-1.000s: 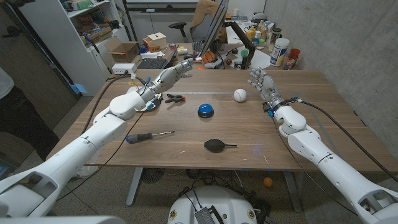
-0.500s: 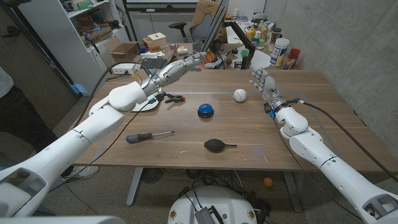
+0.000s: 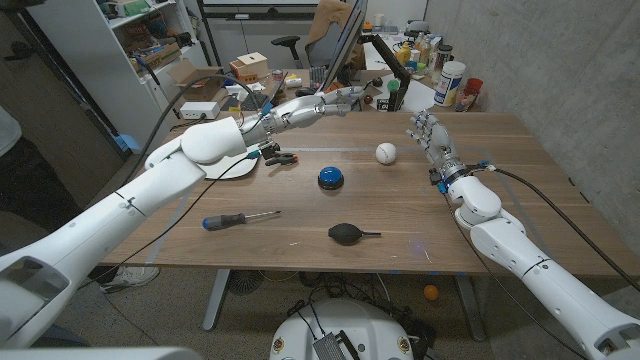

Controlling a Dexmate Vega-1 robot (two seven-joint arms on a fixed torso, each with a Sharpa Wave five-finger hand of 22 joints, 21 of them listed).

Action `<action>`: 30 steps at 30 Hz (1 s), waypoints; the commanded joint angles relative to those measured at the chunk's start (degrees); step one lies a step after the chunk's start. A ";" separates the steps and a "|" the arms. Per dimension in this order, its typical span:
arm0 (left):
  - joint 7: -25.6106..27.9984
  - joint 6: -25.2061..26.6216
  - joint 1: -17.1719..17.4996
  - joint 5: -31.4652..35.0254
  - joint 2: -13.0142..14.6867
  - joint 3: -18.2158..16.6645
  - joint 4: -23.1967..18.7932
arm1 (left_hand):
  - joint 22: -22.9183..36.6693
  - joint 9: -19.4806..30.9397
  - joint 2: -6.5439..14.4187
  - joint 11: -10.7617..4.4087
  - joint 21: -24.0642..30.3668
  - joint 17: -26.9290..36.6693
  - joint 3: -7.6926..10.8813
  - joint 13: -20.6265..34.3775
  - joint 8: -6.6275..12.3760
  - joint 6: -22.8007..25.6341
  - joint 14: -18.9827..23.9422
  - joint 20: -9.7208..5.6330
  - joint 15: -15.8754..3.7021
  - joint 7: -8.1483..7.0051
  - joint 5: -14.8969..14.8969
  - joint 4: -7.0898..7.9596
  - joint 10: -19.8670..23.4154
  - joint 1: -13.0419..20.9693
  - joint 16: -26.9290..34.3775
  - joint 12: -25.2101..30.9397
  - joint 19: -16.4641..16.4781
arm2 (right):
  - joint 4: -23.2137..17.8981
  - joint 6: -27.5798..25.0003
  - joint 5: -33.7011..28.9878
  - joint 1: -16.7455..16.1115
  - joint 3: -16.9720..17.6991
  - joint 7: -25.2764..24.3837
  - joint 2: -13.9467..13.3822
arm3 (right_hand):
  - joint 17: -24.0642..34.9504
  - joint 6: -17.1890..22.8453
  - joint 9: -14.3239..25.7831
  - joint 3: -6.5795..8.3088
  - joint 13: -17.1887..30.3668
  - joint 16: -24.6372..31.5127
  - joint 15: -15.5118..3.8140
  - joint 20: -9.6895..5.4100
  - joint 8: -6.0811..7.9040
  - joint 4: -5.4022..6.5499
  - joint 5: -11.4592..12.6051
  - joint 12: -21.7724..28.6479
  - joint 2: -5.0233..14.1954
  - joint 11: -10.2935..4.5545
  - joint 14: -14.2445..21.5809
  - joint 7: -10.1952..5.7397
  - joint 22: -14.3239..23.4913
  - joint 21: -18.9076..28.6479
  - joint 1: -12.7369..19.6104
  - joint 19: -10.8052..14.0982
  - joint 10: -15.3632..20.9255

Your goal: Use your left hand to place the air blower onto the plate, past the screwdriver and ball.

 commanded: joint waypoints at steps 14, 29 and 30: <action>-6.91 2.30 -5.04 13.26 -0.64 5.08 -9.59 | 0.06 0.45 -1.27 -0.45 -1.60 0.09 -0.17 0.30 -0.03 -0.62 -2.14 3.50 0.17 -3.65 -1.10 -3.29 -2.33 2.82 -0.57 -0.68 -0.12 | -1.64 1.30 0.74 -3.60 2.41 -0.98 -1.05 | 0.12 0.92 0.18 -0.31 0.17 -0.12 -1.51 -1.89 -0.30 -0.03 0.43 -0.23 1.90 0.20 0.52 -0.04 0.23 -0.15 -0.29 0.64 0.73; -12.43 3.23 -7.87 19.26 -1.11 7.56 -14.36 | 0.04 0.56 -4.26 -1.90 -3.19 0.22 -1.09 0.39 -0.06 -1.31 -3.50 2.44 -0.92 -3.64 -1.95 -7.39 -3.44 5.60 -0.63 -0.84 0.36 | 0.23 2.15 1.21 -2.90 2.40 -0.12 -0.38 | 0.13 1.00 0.19 -0.39 0.18 -0.18 -1.49 -1.83 -0.40 0.01 0.45 -0.33 1.88 0.18 0.56 0.00 0.23 -0.22 -0.34 0.64 0.82; -12.93 3.34 -8.03 19.76 -1.03 7.71 -14.82 | 0.03 0.56 -4.42 -1.90 -3.26 0.22 -1.14 0.39 -0.05 -1.36 -3.55 2.36 -0.93 -3.64 -1.96 -7.54 -3.50 5.70 -0.63 -0.85 0.35 | 0.32 2.17 1.18 -2.88 2.41 -0.13 -0.39 | 0.13 1.04 0.19 -0.40 0.18 -0.18 -1.47 -1.81 -0.40 0.01 0.45 -0.35 1.88 0.25 0.58 0.02 0.23 -0.23 -0.35 0.66 0.82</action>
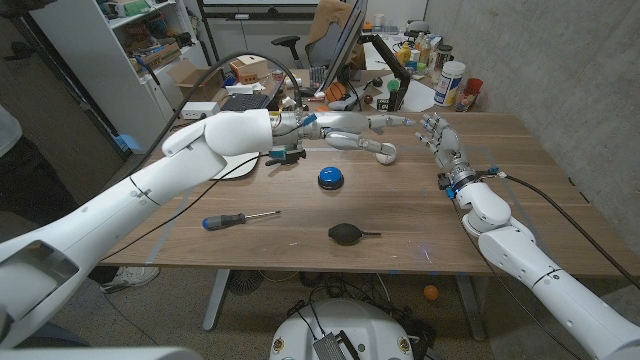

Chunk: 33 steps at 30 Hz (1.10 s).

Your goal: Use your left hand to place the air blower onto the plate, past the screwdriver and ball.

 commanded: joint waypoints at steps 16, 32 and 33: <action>-8.43 3.26 -1.85 9.59 2.29 0.67 -9.42 | 0.06 0.50 -4.59 -0.41 -1.34 0.26 -1.28 0.17 1.19 1.26 0.42 1.07 0.62 -0.29 -0.42 -4.83 0.98 4.09 0.60 0.60 2.12 | 2.06 0.31 0.07 1.26 -0.27 0.31 0.90 | 0.14 0.47 0.21 -0.46 0.20 -0.25 -1.84 -1.81 -0.06 0.04 0.28 -0.15 1.90 -0.18 0.30 -0.01 0.23 -0.05 -0.38 0.69 0.52; -12.54 8.11 -2.17 14.24 3.65 0.17 -12.41 | 0.11 0.63 -5.82 -0.18 -1.93 0.35 -1.50 0.40 1.47 2.10 1.77 1.31 1.24 -0.30 -0.27 -6.49 2.09 7.03 0.85 1.07 3.49 | 3.75 0.00 -0.24 2.97 -1.42 0.85 1.75 | 0.14 0.53 0.21 -0.51 0.20 -0.29 -1.79 -1.85 -0.12 0.07 0.31 -0.24 1.93 -0.18 0.31 -0.06 0.23 -0.10 -0.40 0.69 0.54; -12.76 8.21 -2.22 14.11 3.63 0.19 -12.37 | 0.11 0.63 -5.85 -0.12 -1.96 0.35 -1.51 0.40 1.47 2.10 1.82 1.31 1.27 -0.30 -0.27 -6.51 2.08 7.09 0.86 1.07 3.50 | 3.76 0.01 -0.29 2.99 -1.44 0.84 1.74 | 0.14 0.54 0.21 -0.51 0.21 -0.28 -1.81 -1.84 -0.12 0.07 0.31 -0.25 1.94 -0.17 0.34 -0.08 0.23 -0.11 -0.40 0.69 0.55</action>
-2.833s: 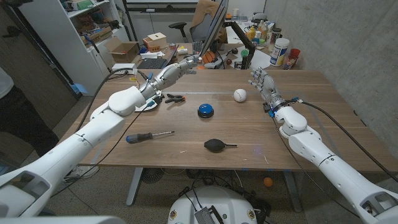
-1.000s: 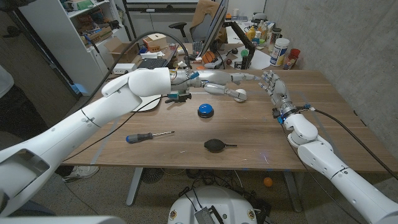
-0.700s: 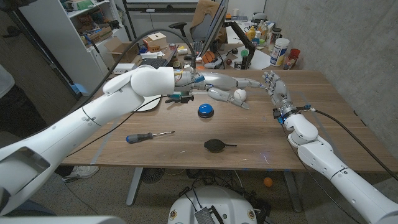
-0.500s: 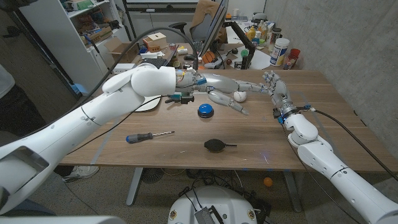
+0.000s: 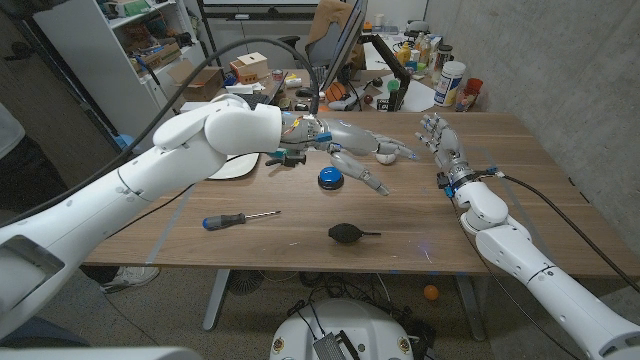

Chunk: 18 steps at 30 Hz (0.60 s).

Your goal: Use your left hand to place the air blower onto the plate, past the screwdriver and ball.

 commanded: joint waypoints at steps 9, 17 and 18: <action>-5.14 3.40 -1.25 2.99 -0.07 1.39 -1.03 | 0.11 0.15 -0.95 0.29 -0.70 0.27 -0.03 0.25 0.37 0.22 0.57 0.28 0.35 -0.13 0.30 -0.92 0.49 2.29 0.53 0.69 0.13 | 0.94 -0.41 -0.36 1.11 -0.63 0.08 0.37 | 0.15 0.58 0.22 0.03 0.21 -0.06 -1.89 -1.98 -0.16 0.09 0.35 -0.28 2.09 -0.21 0.39 -0.04 0.24 -0.11 -0.39 0.73 0.59; -7.08 3.14 -2.17 5.33 -1.58 4.03 0.21 | 0.13 0.18 -1.23 0.41 -0.96 0.29 -0.11 0.30 0.40 0.28 0.69 0.26 0.44 -0.14 0.39 -1.04 0.52 3.04 0.53 0.70 0.11 | 1.53 -0.30 -0.34 1.53 -0.88 0.41 0.59 | 0.15 0.62 0.22 0.01 0.22 -0.07 -1.88 -1.99 -0.18 0.10 0.37 -0.31 2.11 -0.22 0.40 -0.05 0.23 -0.14 -0.39 0.73 0.62; -7.01 2.85 -2.12 6.04 -1.75 4.47 0.49 | 0.13 0.18 -1.27 0.42 -1.00 0.30 -0.13 0.31 0.40 0.29 0.71 0.26 0.44 -0.14 0.40 -1.05 0.51 3.15 0.53 0.70 0.12 | 1.62 -0.31 -0.37 1.61 -0.93 0.45 0.61 | 0.15 0.62 0.22 0.00 0.22 -0.08 -1.86 -1.98 -0.19 0.11 0.38 -0.32 2.11 -0.30 0.39 -0.01 0.23 -0.14 -0.40 0.74 0.62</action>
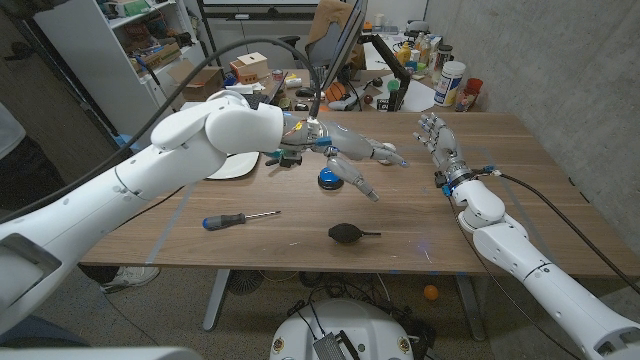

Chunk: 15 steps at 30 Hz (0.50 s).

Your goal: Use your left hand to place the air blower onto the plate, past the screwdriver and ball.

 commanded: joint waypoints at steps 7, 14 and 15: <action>-3.10 -0.33 -1.07 4.30 -2.48 4.05 2.67 | 0.15 0.20 -0.29 0.31 -0.86 0.34 -0.03 0.39 0.39 0.25 -0.43 0.17 0.30 -0.27 0.56 -0.40 -0.43 2.24 0.15 0.08 -0.54 | 1.08 0.13 0.01 0.72 -0.42 0.52 0.34 | 0.16 0.66 0.22 -0.02 0.22 -0.09 -1.87 -2.28 -0.20 0.11 0.40 -0.33 2.11 0.11 0.42 -0.04 0.23 -0.15 -0.40 0.44 0.37; -3.07 -1.02 -1.05 6.44 -3.66 5.51 4.91 | 0.17 0.21 -0.41 0.29 -1.50 0.36 -0.13 0.45 0.34 0.21 -0.88 0.20 0.47 -0.30 0.64 -0.31 -0.99 3.10 -0.01 -0.11 -1.28 | 1.92 0.44 0.15 0.98 -0.54 0.80 0.64 | 0.16 0.68 0.23 -0.04 0.23 -0.10 -1.88 -2.28 -0.22 0.12 0.41 -0.35 2.12 0.07 0.42 -0.05 0.23 -0.17 -0.40 0.44 0.39; -3.26 -1.13 -1.15 6.67 -3.86 5.79 5.26 | 0.17 0.21 -0.41 0.29 -1.56 0.36 -0.14 0.45 0.33 0.21 -0.94 0.20 0.50 -0.30 0.65 -0.30 -1.08 3.19 -0.03 -0.13 -1.36 | 2.04 0.49 0.23 1.02 -0.56 0.92 0.67 | 0.16 0.66 0.23 -0.04 0.23 -0.10 -1.87 -2.27 -0.23 0.12 0.42 -0.36 2.12 0.05 0.43 -0.05 0.23 -0.17 -0.40 0.45 0.39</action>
